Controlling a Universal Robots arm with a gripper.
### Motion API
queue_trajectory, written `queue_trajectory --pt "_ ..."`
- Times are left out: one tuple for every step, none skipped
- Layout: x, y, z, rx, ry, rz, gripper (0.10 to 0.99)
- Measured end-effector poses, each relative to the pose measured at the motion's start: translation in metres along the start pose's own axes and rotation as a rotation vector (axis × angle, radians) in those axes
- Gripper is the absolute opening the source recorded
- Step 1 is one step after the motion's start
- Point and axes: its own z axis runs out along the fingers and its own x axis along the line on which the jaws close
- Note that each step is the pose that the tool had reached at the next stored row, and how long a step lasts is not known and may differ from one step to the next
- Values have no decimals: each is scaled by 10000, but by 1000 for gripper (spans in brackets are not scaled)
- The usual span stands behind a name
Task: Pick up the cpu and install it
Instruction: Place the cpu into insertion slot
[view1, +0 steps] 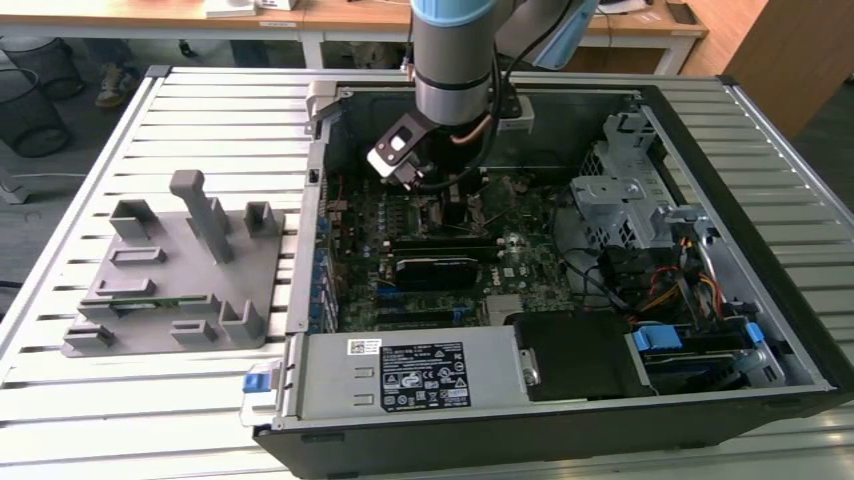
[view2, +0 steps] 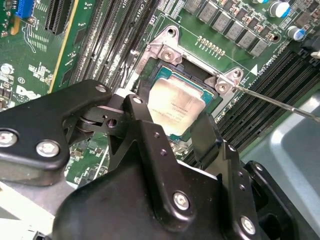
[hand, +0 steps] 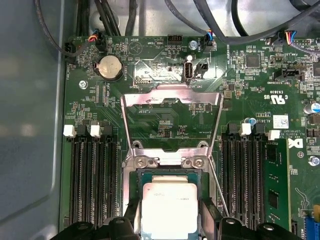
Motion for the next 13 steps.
queue_trajectory --pt "0 0 -7 1 -1 0 600" --pt "1 1 -9 0 1 0 600" --pt "1 1 -9 -1 3 0 600" --pt "1 1 -9 -2 4 0 600" --pt "1 1 -10 -1 2 0 600" --pt "0 1 -10 0 1 0 600" --pt "0 1 -10 1 -1 -1 600" --pt "1 1 -7 1 -1 -1 600" --pt "1 1 -4 0 0 -1 600" --pt "1 1 -2 1 0 -1 600" --pt "1 0 0 1 -1 0 600" --pt "1 0 0 2 -3 -1 600" --pt "1 0 1 2 -2 -1 600"
